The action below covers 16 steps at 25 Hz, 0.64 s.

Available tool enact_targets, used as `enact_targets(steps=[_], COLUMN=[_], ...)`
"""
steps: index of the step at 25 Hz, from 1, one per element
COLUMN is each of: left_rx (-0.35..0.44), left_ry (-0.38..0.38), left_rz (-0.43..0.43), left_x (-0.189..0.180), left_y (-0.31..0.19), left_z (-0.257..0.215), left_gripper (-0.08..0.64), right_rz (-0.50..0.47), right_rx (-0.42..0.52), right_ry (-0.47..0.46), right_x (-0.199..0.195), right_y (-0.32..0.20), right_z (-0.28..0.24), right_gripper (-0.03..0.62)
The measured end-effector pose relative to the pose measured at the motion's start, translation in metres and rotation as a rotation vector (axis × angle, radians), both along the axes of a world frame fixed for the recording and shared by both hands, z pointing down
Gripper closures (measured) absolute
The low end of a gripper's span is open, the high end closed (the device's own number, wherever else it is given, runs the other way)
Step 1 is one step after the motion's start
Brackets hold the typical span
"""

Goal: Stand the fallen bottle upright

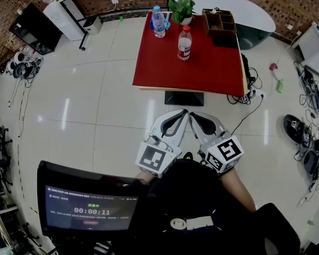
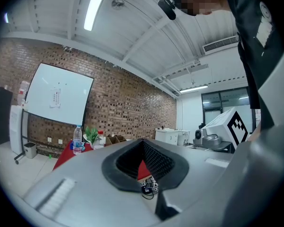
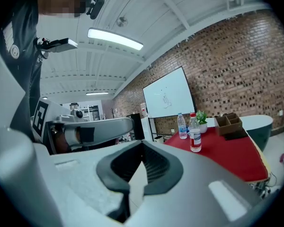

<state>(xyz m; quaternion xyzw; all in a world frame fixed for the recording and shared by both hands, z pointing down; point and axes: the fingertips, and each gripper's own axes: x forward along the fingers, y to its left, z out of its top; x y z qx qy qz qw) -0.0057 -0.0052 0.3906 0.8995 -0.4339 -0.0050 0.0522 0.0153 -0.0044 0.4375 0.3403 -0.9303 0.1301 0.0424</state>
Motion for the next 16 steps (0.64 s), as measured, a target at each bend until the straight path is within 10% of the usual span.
enact_targets(steps=[16], left_rx=[-0.001], left_ry=[0.008], left_rz=[0.008], left_x=[0.004], left_y=[-0.021], left_z=[0.001], left_gripper=[0.555], right_rz=[0.010], right_rx=[-0.001], right_ry=[0.009], right_x=[0.003], right_y=[-0.021], right_z=[0.001], right_gripper=[0.589])
